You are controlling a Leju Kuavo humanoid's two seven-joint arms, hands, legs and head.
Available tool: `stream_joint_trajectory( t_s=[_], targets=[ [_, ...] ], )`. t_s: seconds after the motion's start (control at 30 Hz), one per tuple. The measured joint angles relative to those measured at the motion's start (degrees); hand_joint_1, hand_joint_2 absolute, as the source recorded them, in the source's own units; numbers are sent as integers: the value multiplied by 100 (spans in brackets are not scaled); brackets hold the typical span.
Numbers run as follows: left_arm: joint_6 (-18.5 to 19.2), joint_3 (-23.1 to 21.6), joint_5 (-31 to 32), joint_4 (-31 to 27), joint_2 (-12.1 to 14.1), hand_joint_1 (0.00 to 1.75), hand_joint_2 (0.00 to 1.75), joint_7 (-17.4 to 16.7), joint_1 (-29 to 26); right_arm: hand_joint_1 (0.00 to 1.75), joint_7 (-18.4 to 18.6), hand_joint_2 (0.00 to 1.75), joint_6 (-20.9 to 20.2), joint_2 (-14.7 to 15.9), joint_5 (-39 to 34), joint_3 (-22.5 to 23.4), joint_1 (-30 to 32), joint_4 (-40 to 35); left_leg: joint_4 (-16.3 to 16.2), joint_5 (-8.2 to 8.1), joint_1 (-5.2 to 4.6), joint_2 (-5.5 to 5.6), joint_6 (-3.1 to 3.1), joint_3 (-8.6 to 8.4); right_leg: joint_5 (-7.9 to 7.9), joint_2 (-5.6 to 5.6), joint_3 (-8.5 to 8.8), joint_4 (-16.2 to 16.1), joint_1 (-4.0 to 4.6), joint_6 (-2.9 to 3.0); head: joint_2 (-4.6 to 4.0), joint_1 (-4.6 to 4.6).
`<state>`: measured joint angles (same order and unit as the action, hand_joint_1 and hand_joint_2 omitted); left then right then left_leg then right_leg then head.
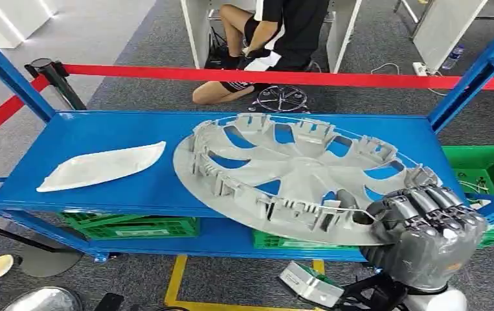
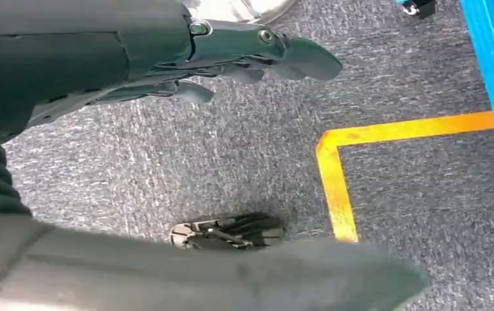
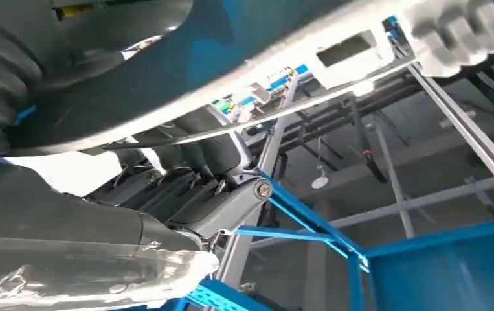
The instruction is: Take the parts from the cabinet and place them on the table.
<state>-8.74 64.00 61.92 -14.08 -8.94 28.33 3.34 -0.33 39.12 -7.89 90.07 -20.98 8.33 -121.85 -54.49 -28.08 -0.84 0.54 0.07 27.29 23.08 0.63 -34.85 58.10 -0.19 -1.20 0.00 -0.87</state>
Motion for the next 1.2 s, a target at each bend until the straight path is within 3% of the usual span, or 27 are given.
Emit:
stream_joint_trajectory(
  t_s=[0.13, 0.23, 0.27, 0.33, 0.37, 0.4, 0.43, 0.47, 0.5, 0.53, 0.6, 0.63, 0.67, 0.7, 0.77, 0.8, 0.83, 0.87, 0.9, 0.97, 1.0, 1.03, 1.1, 1.13, 1.17, 1.2],
  targets=[
    [-11, 0, 50, 0, -7, 0, 175, 44, 37, 175, -86, 175, 28, 52, -120, -90, 3, -107, 0, 0, 0, 0, 0, -1, 0, -1, 1, 0, 0, 0, -2, 0],
    [-33, 0, 81, 0, -18, 0, 175, 98, 49, 175, -558, 175, 35, 52, -446, -57, 80, -148, 0, 0, 0, 0, 0, -3, 0, 2, 1, 0, 0, 0, 0, 0],
    [-24, 0, 85, 2, -22, 0, 175, 127, 50, 175, -937, 175, 35, 35, -683, -22, 151, -148, 0, 0, 0, 0, 0, -2, 0, 1, -1, 0, 0, 0, -2, 0],
    [-61, 0, 109, 2, -35, 0, 175, 136, 44, 175, -2371, 175, 37, -257, -1686, 255, 360, -122, 0, -1, 1, 1, 1, -1, 2, -4, 0, 0, 1, 0, -2, 0],
    [-114, 0, 138, 2, -31, 0, 175, 136, 35, 175, -3148, 175, 37, -486, -2212, 550, 438, -52, -46, -10, -20, 5, 55, 4, -38, -6, 10, -35, -32, -54, -2, 4],
    [-149, 0, 162, 2, -31, 0, 175, 136, 27, 175, -3624, 175, 39, -634, -2548, 819, 488, -20, -41, 22, -23, 10, 88, 9, -63, -4, 11, -54, -41, -88, -2, 9],
    [-166, 0, 164, 4, -33, 0, 175, 136, 26, 175, -3828, 175, 39, -695, -2643, 958, 540, -4, 4, 74, -31, 9, 126, 12, -100, 1, 20, -93, -38, -117, -2, 11],
    [-192, -2, 168, 7, -61, 0, 175, 136, 27, 175, -3899, 175, 66, -780, -2714, 1038, 596, 2, 171, 172, 46, -10, 146, -53, -56, -4, -15, -85, -14, -129, -2, 5],
    [-212, -4, 173, 9, -66, 0, 175, 136, 29, 175, -3906, 175, 66, -835, -2736, 1090, 650, 17, 204, 201, 49, -25, 145, -59, 56, -10, -72, 16, -6, -152, -2, -9],
    [-225, -7, 179, 9, -70, 0, 175, 135, 31, 175, -3908, 175, 66, -881, -2749, 1145, 670, 24, 202, 205, 66, -30, 150, -44, 267, -9, -203, 341, -11, -169, -2, -20],
    [-232, -7, 188, 11, -70, 0, 175, 131, 18, 175, -3912, 175, 66, -933, -2752, 1270, 709, 48, 193, 210, 67, -57, 145, -37, 685, -17, -591, 1316, -52, -222, -2, -13],
    [-232, -7, 188, 17, -70, 0, 175, 127, 16, 175, -3912, 175, 66, -955, -2754, 1311, 738, 63, 180, 219, 74, -61, 132, -27, 778, -19, -730, 1663, -68, -250, -2, -13],
    [-232, -7, 190, 20, -72, 0, 175, 125, 16, 175, -3912, 175, 66, -975, -2754, 1342, 767, 79, 164, 218, 87, -61, 125, -20, 719, -22, -722, 1683, -82, -274, -2, -13],
    [-232, -7, 190, 22, -77, 0, 175, 125, 17, 175, -3912, 175, 66, -990, -2754, 1360, 780, 88, 140, 212, 108, -59, 110, -15, 554, -24, -568, 1446, -100, -296, -2, -13],
    [-232, -7, 214, 26, -92, 0, 175, 120, 17, 175, -3912, 175, 68, -1019, -2774, 1395, 779, 94, 13, 154, 183, -37, 8, 20, 84, -36, 27, 391, -158, -374, -2, -15],
    [-234, -9, 223, 26, -73, 0, 175, 120, 20, 175, -3912, 175, 66, -1030, -2782, 1410, 774, 105, -60, 118, 187, -32, -58, 60, 276, -2, 153, 171, -137, -437, -2, -18],
    [-238, -9, 223, 28, -57, 0, 175, 120, 30, 175, -3915, 175, 68, -1047, -2791, 1419, 775, 112, -182, 83, 160, -22, -117, 145, 250, 30, 178, 127, -133, -326, -2, -70],
    [-238, -9, 229, 31, -59, 0, 175, 120, 30, 175, -3915, 175, 68, -1062, -2802, 1438, 787, 118, -185, 108, 152, -20, -124, 201, 247, 35, 113, 185, -130, -211, -2, -37],
    [-238, -11, 232, 31, -59, 0, 175, 118, 28, 175, -3915, 175, 68, -1084, -2802, 1456, 793, 125, -185, 134, 152, -18, -141, 215, 229, 37, 66, 220, -120, -172, 0, 13],
    [-238, -11, 238, 31, -57, 0, 175, 116, 27, 175, -3915, 175, 68, -1097, -2798, 1467, 787, 125, -200, 136, 176, -19, -191, 278, 188, 24, -22, 238, -125, -73, -2, 9],
    [-238, -11, 238, 31, -59, 0, 175, 116, 30, 175, -3917, 175, 68, -1113, -2795, 1480, 788, 125, -306, -8, 177, -26, -213, 339, 158, 15, -58, 234, -125, -13, -2, 9],
    [-238, -13, 240, 35, -68, 0, 175, 116, 32, 175, -3917, 175, 68, -1132, -2796, 1491, 784, 125, -610, -268, 174, -26, -225, 483, 127, 4, -107, 234, -124, 28, -2, 13],
    [-240, -15, 256, 35, -70, 0, 175, 116, 36, 175, -3917, 175, 68, -1152, -2776, 1502, 785, 125, -1531, -777, 175, -27, -232, 863, 55, -17, -218, 234, -107, 62, -2, 22],
    [-245, -15, 278, 37, -70, 0, 175, 109, 35, 175, -3917, 175, 68, -1152, -2769, 1510, 785, 125, -1912, -930, 173, -26, -223, 1004, 9, -24, -276, 235, -96, 66, -2, 22],
    [-258, -18, 293, 37, -70, 0, 175, 103, 34, 175, -3917, 175, 68, -1154, -2769, 1519, 784, 125, -2006, -928, 172, -26, -204, 1013, -36, -25, -328, 235, -85, 74, -2, 22],
    [-264, -20, 308, 37, -70, 0, 175, 101, 34, 175, -3917, 175, 68, -1159, -2771, 1528, 784, 125, -1844, -804, 164, -26, -173, 881, -88, -24, -387, 235, -73, 77, 0, 20]
  ],
)
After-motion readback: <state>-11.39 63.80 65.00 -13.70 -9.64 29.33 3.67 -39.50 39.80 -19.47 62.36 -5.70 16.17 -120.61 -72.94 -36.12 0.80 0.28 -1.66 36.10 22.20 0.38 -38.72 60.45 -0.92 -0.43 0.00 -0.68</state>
